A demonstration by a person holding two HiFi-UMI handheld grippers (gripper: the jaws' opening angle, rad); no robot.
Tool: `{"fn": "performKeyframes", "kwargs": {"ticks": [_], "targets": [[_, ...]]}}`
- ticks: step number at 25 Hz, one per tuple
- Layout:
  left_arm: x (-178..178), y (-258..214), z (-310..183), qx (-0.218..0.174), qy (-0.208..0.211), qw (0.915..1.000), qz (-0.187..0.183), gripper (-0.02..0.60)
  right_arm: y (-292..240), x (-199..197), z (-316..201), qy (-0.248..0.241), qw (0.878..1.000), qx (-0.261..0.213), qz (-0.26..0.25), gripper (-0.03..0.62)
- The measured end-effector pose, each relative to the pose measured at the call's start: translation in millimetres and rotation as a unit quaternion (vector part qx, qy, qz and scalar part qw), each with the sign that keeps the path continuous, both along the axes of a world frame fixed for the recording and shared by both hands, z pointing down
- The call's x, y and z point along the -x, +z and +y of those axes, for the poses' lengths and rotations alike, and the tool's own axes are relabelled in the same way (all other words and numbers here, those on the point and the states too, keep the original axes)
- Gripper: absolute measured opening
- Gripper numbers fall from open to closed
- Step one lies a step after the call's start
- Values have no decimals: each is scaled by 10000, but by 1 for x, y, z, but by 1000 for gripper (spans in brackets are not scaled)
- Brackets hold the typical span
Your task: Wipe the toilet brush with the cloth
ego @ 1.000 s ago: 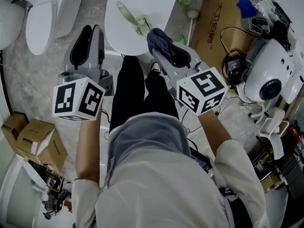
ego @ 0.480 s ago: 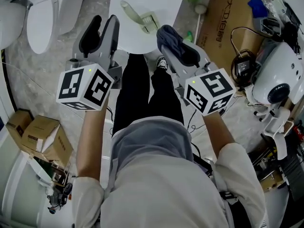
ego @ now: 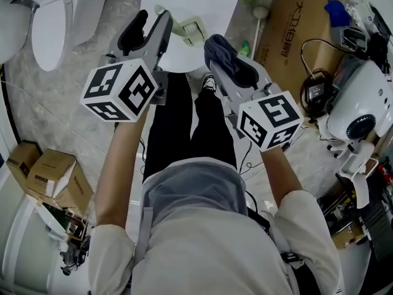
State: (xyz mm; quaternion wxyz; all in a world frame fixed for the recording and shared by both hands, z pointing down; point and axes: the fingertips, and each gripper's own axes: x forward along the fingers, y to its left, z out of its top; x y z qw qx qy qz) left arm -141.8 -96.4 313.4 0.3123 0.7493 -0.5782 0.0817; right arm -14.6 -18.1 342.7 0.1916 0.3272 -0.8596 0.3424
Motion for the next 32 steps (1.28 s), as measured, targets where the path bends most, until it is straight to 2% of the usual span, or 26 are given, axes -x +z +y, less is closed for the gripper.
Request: {"fn": "performKeyframes", "kwargs": {"ticks": [7,23,32], "targets": [[-7,8,-12,-18,55,9998,168,0,15,4,-2,21,9999,108,59,100],[-3,16,-17,-231,7,9994,242,0,45,8,-17,302,9992,222,120,100],[-2,17,-16,-342,-57,9991,247,0,89,12,-31,225,9988,404,184,100]]}}
